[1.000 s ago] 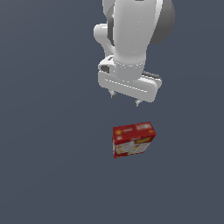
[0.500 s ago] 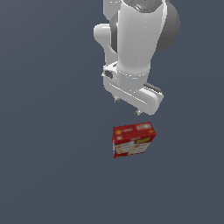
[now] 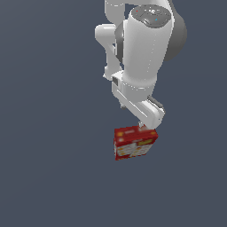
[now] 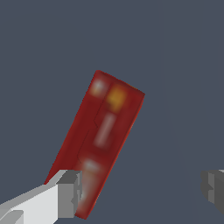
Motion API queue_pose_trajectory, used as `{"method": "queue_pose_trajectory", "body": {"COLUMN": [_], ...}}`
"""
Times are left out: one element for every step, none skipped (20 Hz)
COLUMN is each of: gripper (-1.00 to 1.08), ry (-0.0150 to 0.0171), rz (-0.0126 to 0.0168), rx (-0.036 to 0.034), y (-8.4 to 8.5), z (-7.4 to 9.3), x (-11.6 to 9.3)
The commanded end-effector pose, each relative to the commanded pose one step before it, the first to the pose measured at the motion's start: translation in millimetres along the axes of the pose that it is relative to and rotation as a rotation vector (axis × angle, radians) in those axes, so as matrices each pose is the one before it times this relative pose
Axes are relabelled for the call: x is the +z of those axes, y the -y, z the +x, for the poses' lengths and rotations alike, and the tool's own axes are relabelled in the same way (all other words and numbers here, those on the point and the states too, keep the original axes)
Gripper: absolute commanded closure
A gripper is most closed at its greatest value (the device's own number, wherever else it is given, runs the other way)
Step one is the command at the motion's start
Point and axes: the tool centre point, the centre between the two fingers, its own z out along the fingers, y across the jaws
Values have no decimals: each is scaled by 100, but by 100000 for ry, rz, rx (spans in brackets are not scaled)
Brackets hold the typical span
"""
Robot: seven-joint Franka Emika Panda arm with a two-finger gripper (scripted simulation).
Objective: Pick up the object and move it to a goal position.
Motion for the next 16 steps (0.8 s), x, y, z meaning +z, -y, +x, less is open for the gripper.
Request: {"method": "queue_pose_trajectory", "body": {"gripper": [-92,-92,-92,-92,-92,-92,-92,-92,-92,-92,-92,-92,-92,-92,-92,-92], "ry": [-86,-33,-35,-37,-39,-40,-41,-41,-40,-39,-38,-36,-34,-32,-30,-28], "rz": [-30,-13,-13,-12,-12,-11,-10,-9,-8,-7,-6,-5,-4,-3,-2,-2], "rx": [6234,2428,2427,2426,2425,2424,2375,2267,2143,2020,1896,1774,1651,1527,1405,1282], "y": [618,243,243,242,241,240,234,222,209,195,182,169,156,143,131,119], "z": [138,35,28,20,13,5,-2,-8,-14,-18,-22,-24,-26,-28,-28,-27], "x": [381,155,157,159,161,163,161,156,149,142,134,127,119,111,102,94]}}
